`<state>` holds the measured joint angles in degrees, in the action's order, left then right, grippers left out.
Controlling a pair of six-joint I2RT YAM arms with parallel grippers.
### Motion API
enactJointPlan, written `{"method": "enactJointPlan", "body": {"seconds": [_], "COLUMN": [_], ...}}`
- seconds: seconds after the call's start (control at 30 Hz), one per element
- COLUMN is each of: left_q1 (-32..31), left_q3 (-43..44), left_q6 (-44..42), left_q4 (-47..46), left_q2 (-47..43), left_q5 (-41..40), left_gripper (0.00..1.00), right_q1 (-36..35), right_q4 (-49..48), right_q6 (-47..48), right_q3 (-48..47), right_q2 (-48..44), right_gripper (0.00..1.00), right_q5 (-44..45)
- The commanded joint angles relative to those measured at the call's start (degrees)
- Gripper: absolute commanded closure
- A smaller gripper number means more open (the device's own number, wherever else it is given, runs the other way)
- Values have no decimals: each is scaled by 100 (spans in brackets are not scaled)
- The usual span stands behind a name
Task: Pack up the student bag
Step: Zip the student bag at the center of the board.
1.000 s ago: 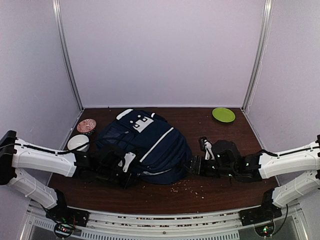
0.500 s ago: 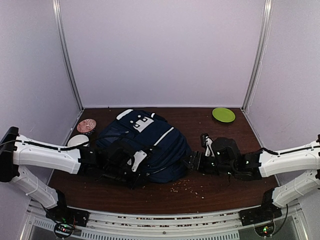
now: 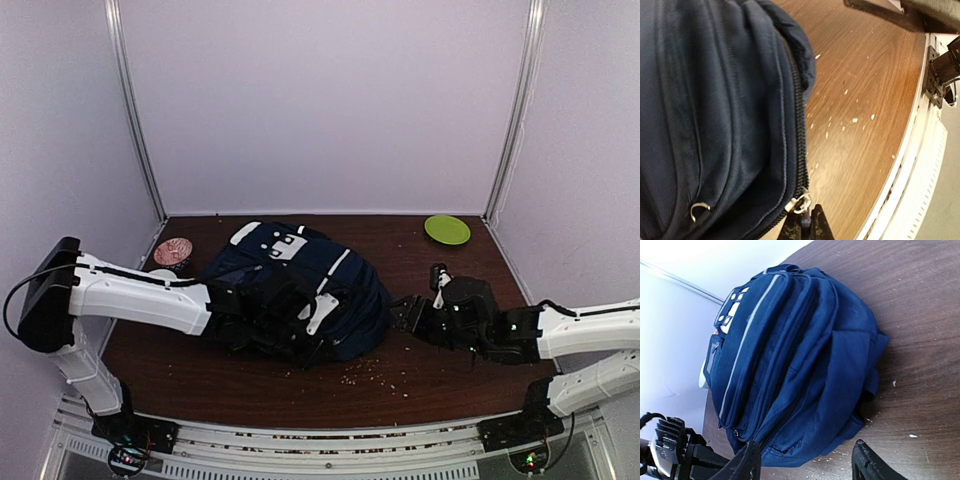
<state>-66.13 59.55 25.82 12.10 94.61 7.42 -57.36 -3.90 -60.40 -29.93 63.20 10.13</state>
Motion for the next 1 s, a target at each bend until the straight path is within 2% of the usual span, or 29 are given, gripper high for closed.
{"method": "enactJointPlan", "body": {"seconds": [0.0, 0.1, 0.17, 0.27, 0.3, 0.4, 0.57, 0.67, 0.8, 0.97], "left_q1": [-189, -190, -190, -199, -206, -223, -225, -221, -111, -6], "left_q3": [830, 1229, 1407, 1474, 1445, 1177, 347, -79, -428, -783], "left_q6": [-341, -378, -393, -424, -435, -447, -349, -297, -149, 45], "left_q4": [-784, -742, -701, -551, -479, -262, 62, 297, 639, 600], "left_q2": [372, 706, 843, 813, 750, 308, -741, -1367, -1822, -2204], "left_q5": [622, 677, 746, 743, 722, 629, 283, -449, -1465, -1887], "left_gripper": [100, 100, 85, 54, 47, 35, 23, 16, 15, 15], "right_q1": [30, 28, 32, 32, 32, 32, -56, -322, -685, -822], "right_q4": [138, 105, 125, 352, 417, 616, 714, 591, 562, 565], "right_q6": [-174, -168, -80, 219, 337, 669, 1100, 1208, 1430, 1534], "right_q3": [235, 380, 405, 318, 294, 215, 65, -151, -732, -1114], "right_q2": [-130, -236, -307, -408, -439, -545, -402, -42, 680, 1437], "right_gripper": [39, 39, 38, 38, 38, 38, 38, 39, 42, 47], "right_q5": [274, 263, 248, 164, 134, 36, -308, -328, -395, -312]}}
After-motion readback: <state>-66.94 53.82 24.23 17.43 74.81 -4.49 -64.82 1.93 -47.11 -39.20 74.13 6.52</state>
